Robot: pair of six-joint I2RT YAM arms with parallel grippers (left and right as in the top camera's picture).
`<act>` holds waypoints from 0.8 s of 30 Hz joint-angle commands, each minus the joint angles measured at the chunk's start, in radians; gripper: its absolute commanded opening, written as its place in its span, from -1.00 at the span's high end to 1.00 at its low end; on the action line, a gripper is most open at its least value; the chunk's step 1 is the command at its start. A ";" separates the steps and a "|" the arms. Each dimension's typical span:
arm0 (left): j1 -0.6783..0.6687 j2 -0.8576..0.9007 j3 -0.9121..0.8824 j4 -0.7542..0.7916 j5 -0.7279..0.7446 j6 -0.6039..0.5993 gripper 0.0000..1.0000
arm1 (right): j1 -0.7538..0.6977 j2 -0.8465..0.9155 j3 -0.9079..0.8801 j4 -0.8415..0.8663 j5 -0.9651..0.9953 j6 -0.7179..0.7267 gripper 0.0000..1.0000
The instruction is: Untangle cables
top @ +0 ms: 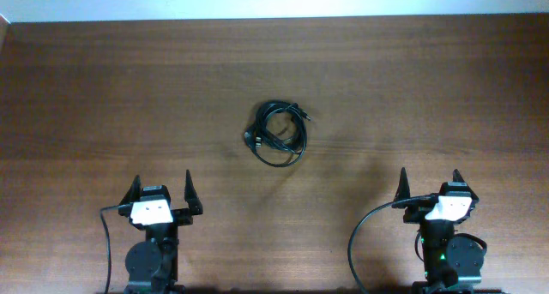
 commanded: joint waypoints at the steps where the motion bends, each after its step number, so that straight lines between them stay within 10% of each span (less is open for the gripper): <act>1: 0.006 -0.005 -0.002 -0.004 -0.015 -0.009 -0.98 | -0.006 -0.006 -0.005 -0.007 0.023 0.012 -0.97; 12: 0.006 0.130 0.124 -0.063 0.200 -0.021 -0.98 | -0.006 0.035 0.165 -0.212 -0.056 0.013 -0.97; 18: -0.093 0.770 0.892 -0.421 0.219 0.066 -0.97 | -0.006 0.520 0.828 -0.606 -0.087 0.039 -0.97; 24: -0.296 1.039 1.526 -0.866 0.296 0.071 -0.97 | -0.006 0.756 1.392 -0.896 -0.339 0.039 -0.97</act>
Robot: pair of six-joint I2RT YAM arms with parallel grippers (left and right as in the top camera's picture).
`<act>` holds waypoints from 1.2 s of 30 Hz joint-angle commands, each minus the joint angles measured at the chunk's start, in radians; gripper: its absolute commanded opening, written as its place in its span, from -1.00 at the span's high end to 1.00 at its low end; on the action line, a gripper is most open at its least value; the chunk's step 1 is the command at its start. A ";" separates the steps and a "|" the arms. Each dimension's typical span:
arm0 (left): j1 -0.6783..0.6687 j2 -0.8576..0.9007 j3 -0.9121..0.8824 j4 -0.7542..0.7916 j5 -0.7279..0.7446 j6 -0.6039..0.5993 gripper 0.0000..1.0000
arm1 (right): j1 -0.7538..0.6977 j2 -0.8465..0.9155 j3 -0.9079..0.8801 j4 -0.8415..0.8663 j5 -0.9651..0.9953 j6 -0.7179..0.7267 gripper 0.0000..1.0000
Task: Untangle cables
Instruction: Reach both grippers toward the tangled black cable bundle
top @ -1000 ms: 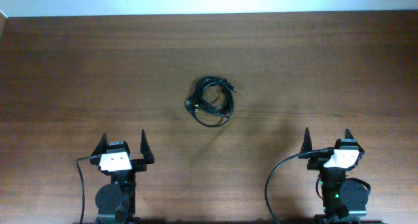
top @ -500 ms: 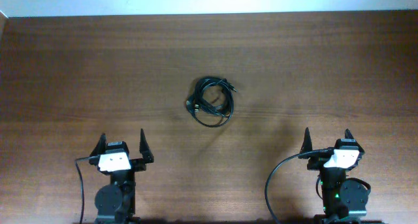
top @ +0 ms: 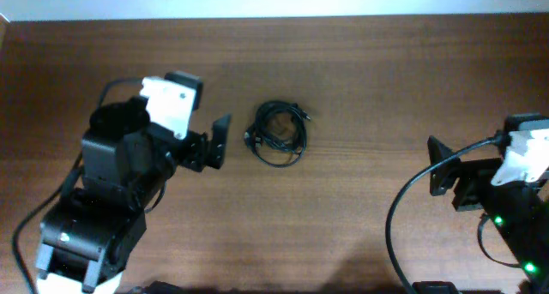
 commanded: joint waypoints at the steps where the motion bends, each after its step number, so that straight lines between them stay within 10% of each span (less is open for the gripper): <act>1: -0.050 0.005 0.109 -0.041 0.101 0.016 -0.97 | -0.006 0.015 0.056 0.011 -0.119 0.008 -0.97; 10: -0.051 0.585 0.533 -0.126 0.043 -0.158 -0.97 | 0.039 0.540 0.819 -0.472 -0.042 0.030 -0.84; 17: -0.051 1.080 0.533 -0.194 0.091 -0.227 -0.98 | 0.217 0.644 0.834 -0.547 0.217 0.035 -0.69; 21: -0.060 1.190 0.533 -0.230 0.038 -0.423 -0.98 | 0.217 0.644 0.834 -0.564 0.217 0.039 -0.61; 28: -0.108 1.291 0.529 -0.220 -0.046 -0.370 -0.90 | 0.217 0.644 0.834 -0.591 0.217 0.038 -0.61; 30: -0.107 1.301 0.529 -0.219 -0.067 -0.369 -0.16 | 0.217 0.644 0.834 -0.590 0.217 0.038 -0.61; 31: -0.107 1.301 0.529 -0.219 -0.067 -0.369 0.92 | 0.217 0.644 0.834 -0.590 0.217 0.038 -0.61; 36: -0.107 1.302 0.530 -0.221 -0.067 -0.365 1.00 | 0.217 0.644 0.834 -0.591 0.217 0.038 -0.61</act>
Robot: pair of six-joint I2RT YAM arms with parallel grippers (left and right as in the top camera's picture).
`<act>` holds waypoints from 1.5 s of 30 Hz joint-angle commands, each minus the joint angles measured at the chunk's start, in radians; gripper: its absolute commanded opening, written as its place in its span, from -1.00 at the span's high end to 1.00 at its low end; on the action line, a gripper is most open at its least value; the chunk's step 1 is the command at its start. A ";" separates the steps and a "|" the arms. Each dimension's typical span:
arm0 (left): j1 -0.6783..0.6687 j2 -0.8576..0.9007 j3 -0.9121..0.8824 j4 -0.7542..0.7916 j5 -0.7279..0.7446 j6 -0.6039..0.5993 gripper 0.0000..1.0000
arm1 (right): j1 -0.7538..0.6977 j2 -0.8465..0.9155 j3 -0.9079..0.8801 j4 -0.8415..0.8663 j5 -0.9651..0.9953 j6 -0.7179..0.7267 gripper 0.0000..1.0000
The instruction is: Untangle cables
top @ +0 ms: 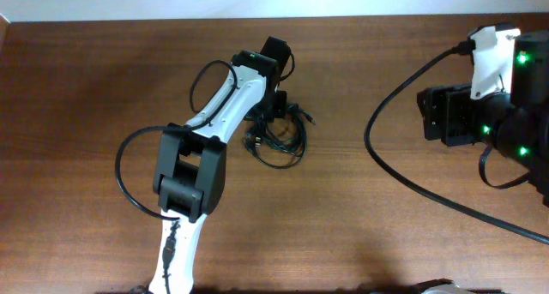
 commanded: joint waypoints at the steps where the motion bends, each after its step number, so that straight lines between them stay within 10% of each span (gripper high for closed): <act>1: 0.002 0.005 0.035 -0.039 -0.011 0.021 1.00 | 0.009 -0.003 0.011 0.000 0.016 0.009 -0.61; 11: -0.008 -0.565 0.416 -0.302 -0.011 0.089 1.00 | 0.009 0.042 0.011 0.004 -0.072 0.000 -0.60; 17: -0.008 -0.750 0.416 -0.303 -0.011 0.100 1.00 | 0.027 0.248 0.008 0.045 -1.048 -0.586 -0.82; 23: -0.008 -0.816 0.416 -0.307 -0.011 0.122 1.00 | 0.305 0.406 0.008 0.119 -1.001 -0.770 -0.89; 39: -0.008 -0.869 0.416 -0.323 0.043 0.122 1.00 | 0.277 0.425 0.098 0.174 -0.819 -0.620 -0.89; 41: -0.008 -0.879 0.416 -0.323 0.043 0.122 1.00 | 0.305 0.446 0.098 0.188 -0.817 -0.620 -0.81; 43: -0.008 -0.894 0.416 -0.324 0.042 0.122 1.00 | 0.312 0.463 0.098 0.204 -0.815 -0.620 0.76; 45: -0.008 -0.907 0.416 -0.324 0.042 0.144 1.00 | 0.308 0.467 0.098 0.207 -0.804 -0.620 0.92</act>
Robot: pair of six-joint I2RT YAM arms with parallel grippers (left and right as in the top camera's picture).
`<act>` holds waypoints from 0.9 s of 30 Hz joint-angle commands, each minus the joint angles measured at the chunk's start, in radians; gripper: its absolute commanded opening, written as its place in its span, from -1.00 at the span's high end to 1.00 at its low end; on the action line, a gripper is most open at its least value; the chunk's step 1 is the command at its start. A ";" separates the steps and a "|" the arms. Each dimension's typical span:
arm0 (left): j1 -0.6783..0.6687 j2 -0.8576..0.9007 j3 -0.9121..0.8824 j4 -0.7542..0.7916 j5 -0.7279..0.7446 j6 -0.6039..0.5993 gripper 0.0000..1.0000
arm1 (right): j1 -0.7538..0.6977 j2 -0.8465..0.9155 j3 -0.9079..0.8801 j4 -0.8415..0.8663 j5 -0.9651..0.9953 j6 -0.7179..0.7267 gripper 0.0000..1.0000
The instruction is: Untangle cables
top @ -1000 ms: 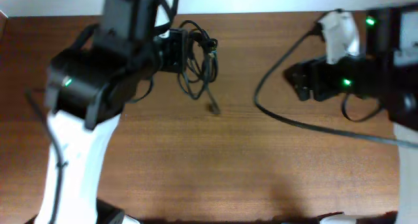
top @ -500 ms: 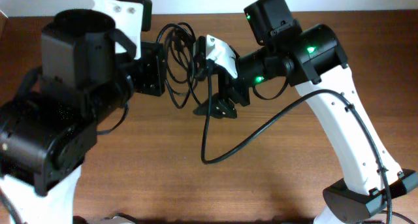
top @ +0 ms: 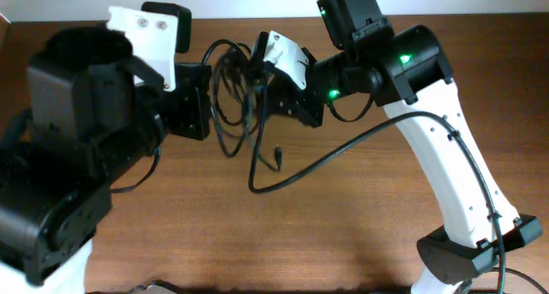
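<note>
The thin black cable (top: 230, 105) hangs in tangled loops off the wooden table (top: 343, 234), strung between my two grippers in the overhead view. My left gripper (top: 204, 105), raised close to the camera, is shut on the loops' left side. My right gripper (top: 262, 84) reaches in from the right and is shut on the loops' right side. One plug end (top: 279, 159) dangles free below them. The exact grip points are hidden among the dark fingers and loops.
The right arm's own thick supply cable (top: 343, 153) sweeps in a long arc over the table's middle, just under the dangling plug. The bulky left arm (top: 77, 140) covers the left side of the view. A pale wall runs along the far edge.
The cable lay on the table under my left gripper; now it is lifted and stretched between both grippers. My right arm has come from the far right to the cable.
Both arms stood parked at the near edge, with the coiled cable lying at the table's centre. Then both were raised, the left near the coil. Then the left gripper was down on the coil's top. Now both hold the cable aloft.
</note>
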 commanded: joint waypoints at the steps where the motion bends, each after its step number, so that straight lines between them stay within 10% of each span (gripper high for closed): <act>1: -0.005 -0.041 0.011 0.003 -0.021 0.047 1.00 | -0.012 0.006 0.015 0.005 0.029 -0.001 0.92; 8: 0.143 -0.402 0.011 -0.048 -0.435 -0.060 1.00 | -0.650 -0.071 0.015 -0.032 -0.074 0.130 0.92; 15: 0.143 -0.257 -0.042 -0.047 -0.434 -0.060 1.00 | -0.517 -0.161 0.017 -0.053 0.097 0.184 0.92; 20: 0.143 -0.112 -0.042 -0.047 -0.435 -0.060 1.00 | -0.512 -0.358 0.229 0.043 0.241 0.529 0.92; 27: 0.147 0.349 -0.042 0.113 -0.330 -0.006 1.00 | -0.512 -0.435 0.323 -0.058 0.262 0.549 0.92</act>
